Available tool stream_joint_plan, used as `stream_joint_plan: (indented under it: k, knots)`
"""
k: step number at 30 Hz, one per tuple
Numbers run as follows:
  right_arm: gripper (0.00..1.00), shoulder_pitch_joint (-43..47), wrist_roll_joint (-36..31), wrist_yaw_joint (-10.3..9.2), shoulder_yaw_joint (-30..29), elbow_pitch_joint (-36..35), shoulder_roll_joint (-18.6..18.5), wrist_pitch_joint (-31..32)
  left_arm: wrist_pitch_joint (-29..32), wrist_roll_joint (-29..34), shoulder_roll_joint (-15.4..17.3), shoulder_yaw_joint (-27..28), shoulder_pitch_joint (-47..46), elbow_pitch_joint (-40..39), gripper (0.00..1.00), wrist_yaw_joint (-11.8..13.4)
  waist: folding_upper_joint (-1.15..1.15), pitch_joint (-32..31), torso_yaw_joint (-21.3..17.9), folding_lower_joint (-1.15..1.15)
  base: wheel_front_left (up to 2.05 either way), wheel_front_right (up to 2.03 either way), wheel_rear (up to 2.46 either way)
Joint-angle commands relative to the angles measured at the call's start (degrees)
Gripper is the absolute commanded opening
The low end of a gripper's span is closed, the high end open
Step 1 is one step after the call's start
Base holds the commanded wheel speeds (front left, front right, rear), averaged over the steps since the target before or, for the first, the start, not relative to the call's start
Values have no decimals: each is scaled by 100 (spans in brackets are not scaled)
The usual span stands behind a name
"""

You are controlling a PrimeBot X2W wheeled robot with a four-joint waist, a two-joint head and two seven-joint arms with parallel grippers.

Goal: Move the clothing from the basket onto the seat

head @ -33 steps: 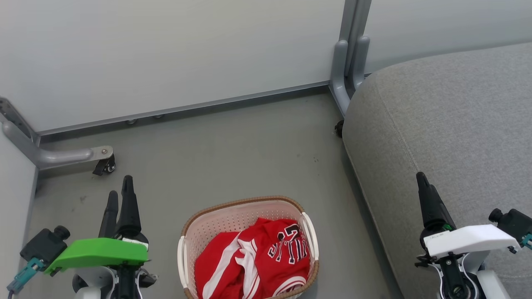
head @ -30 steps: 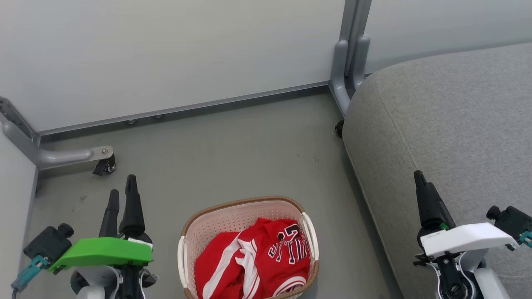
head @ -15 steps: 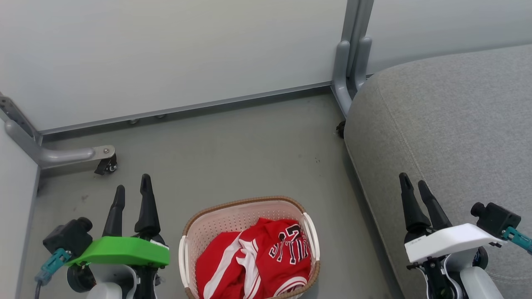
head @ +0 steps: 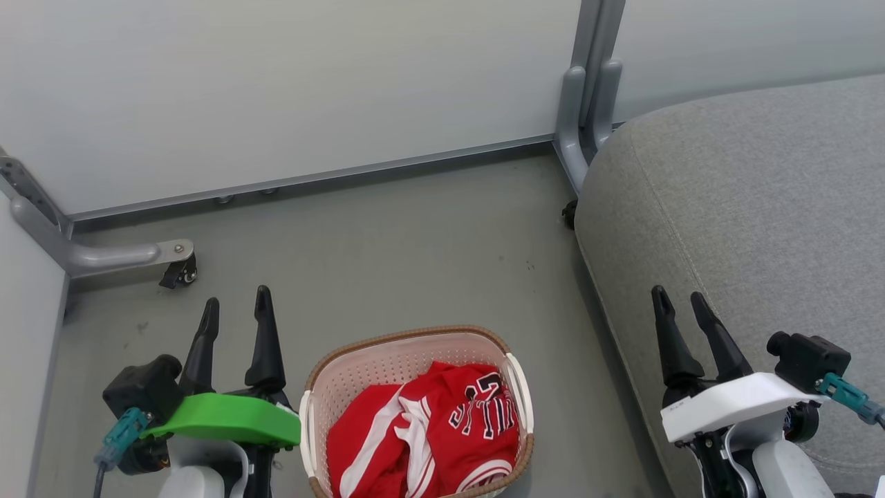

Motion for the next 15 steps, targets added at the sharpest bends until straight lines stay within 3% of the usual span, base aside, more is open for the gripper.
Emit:
stream_joint_plan:
  k: [1, 15]
  knots:
    - [100, -105, -166, 3, 7, -55, -38, -59, -58, 190, 46, -18, -140, -63, 100, 24, 0, -1, 4, 0, 0, 0, 0]
    - [100, -101, -997, 3, 6, -31, -45, -239, -237, 956, 53, -148, -112, -35, 100, 93, 0, -2, 56, 0, 0, 0, 0]
